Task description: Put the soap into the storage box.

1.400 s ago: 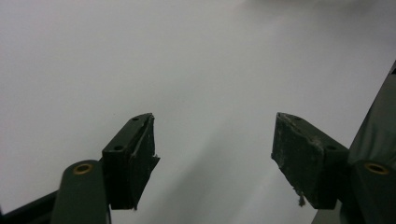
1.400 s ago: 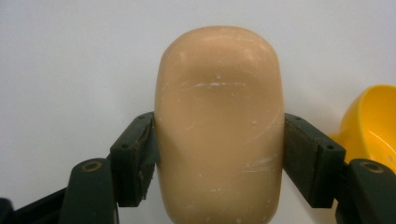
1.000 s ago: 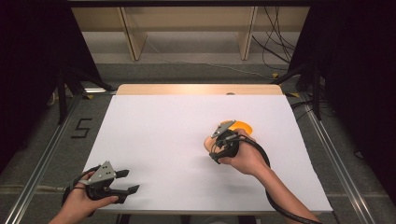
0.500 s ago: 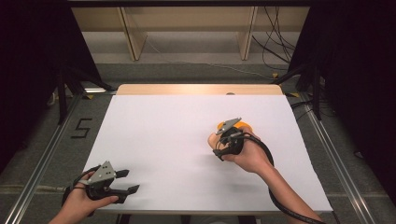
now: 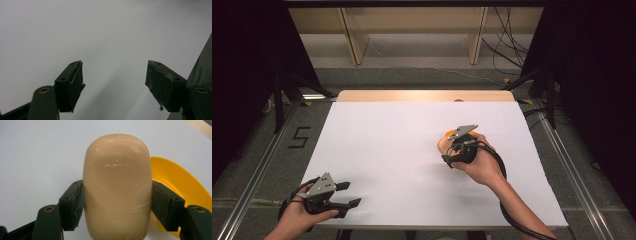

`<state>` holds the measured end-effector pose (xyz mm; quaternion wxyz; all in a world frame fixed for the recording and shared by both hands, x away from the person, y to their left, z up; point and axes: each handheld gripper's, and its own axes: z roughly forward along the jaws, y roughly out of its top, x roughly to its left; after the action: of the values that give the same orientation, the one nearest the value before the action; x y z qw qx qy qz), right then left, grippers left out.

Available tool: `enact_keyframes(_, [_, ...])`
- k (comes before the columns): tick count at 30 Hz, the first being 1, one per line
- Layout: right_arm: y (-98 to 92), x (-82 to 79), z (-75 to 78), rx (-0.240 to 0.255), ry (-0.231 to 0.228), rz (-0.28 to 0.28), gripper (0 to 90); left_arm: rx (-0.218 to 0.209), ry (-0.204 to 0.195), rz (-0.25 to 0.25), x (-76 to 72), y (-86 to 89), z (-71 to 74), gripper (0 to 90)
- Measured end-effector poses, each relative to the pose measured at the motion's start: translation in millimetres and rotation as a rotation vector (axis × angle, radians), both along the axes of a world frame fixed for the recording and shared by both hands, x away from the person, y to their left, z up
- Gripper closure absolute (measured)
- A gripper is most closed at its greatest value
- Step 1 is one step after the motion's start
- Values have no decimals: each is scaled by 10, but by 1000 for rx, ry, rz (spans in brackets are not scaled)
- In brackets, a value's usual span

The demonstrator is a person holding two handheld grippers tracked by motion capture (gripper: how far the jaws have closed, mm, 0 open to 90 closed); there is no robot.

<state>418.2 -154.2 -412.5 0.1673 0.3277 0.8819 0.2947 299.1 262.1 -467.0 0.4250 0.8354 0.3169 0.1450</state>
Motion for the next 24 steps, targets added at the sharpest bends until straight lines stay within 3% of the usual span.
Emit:
enact_keyframes(2, [-14, 4, -8, 14, -24, -7, 335, 3, -2, -2, 2, 1, 2, 298])
enact_keyframes(3, [-17, -5, 2, 22, -11, -21, 334, 14, -4, -8, 6, 9, 5, 298])
enact_keyframes(5, [-27, -6, 3, 29, -15, -33, 334, -10, 3, 2, -4, -6, -3, 298])
enact_keyframes(7, [-59, 13, 18, 22, -34, -22, 335, 14, -3, -7, 5, 9, 5, 298])
enact_keyframes(9, [-69, 12, 20, 29, -32, -36, 334, 15, -4, -8, 7, 9, 5, 297])
enact_keyframes(10, [-76, 14, 12, 39, -54, -48, 334, 15, -4, -8, 6, 9, 5, 297])
enact_keyframes(11, [-86, 13, 25, 34, -43, -51, 334, -10, 4, 3, -4, -7, -4, 297])
enact_keyframes(17, [-131, 37, 24, 46, -58, -62, 334, 24, 2, -10, 7, 14, 10, 298])
enact_keyframes(20, [-163, 58, 44, 44, -54, -78, 334, 9, 6, -3, 0, 3, 5, 297])
enact_keyframes(23, [-194, 96, 50, 39, -73, -73, 334, 24, 2, -10, 6, 13, 10, 297])
enact_keyframes(24, [-200, 100, 59, 35, -58, -80, 334, 24, 3, -10, 6, 13, 9, 297])
